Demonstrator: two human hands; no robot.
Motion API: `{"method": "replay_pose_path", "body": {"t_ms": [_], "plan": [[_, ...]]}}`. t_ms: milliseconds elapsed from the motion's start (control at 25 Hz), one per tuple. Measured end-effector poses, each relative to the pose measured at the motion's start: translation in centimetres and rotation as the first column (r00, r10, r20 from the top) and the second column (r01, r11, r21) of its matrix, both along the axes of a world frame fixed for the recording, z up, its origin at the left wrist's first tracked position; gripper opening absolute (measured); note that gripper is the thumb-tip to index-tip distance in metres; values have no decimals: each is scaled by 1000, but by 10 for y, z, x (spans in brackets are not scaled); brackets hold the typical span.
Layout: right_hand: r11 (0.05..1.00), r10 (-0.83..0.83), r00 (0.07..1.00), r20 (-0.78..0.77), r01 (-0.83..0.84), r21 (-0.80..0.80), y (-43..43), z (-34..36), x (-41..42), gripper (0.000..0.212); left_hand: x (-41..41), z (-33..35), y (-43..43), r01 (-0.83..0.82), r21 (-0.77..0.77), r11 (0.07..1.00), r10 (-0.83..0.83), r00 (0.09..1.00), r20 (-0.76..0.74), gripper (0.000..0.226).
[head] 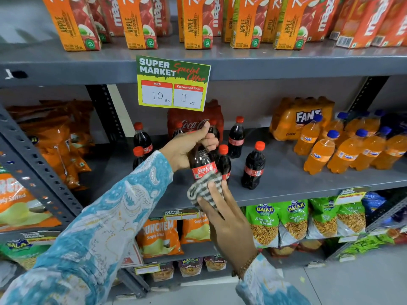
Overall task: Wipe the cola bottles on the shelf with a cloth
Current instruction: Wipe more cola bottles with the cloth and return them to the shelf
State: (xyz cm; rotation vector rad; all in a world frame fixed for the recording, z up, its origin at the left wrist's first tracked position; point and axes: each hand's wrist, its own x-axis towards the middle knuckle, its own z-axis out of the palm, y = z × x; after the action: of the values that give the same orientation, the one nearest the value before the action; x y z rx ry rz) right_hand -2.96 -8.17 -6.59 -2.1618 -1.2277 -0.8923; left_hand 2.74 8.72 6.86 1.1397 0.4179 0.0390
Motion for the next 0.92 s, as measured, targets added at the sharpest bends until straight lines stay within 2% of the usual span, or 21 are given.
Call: {"method": "replay_pose_path", "body": {"t_ms": [120,240,360,480,600,720,800,920], "plan": [[997,60,998,2,-60,48,-8,5,-7,57,-2,-4,1,-1,10,1000,1,1000,-26,30],[993,0,1000,-23,3,118,14,36,4,41,-3,-7,-5,53,22,998,-52,998,-29,32],[996,-60,995,-78,66,66,30,43,18,37,-2,-3,-13,52,92,994,-50,998,-23,31],[994,-100,994,-38,102,39,30,28,16,44,-1,-4,-13,33,42,999,-31,999,-41,32],[997,-72,995,64,73,-25,24,14,8,45,0,-6,-10,-8,25,1000,10,997,-74,33],[998,-6,998,68,10,-56,9,0,3,37,0,-3,-2,-48,10,999,49,996,-71,33],[1000,26,1000,4,-26,13,0,-5,1,40,1,-2,4,-79,-17,997,78,994,-73,32],[964,30,994,-108,0,266,3,12,6,30,1,1,7,-103,-57,993,100,993,-55,33]]}}
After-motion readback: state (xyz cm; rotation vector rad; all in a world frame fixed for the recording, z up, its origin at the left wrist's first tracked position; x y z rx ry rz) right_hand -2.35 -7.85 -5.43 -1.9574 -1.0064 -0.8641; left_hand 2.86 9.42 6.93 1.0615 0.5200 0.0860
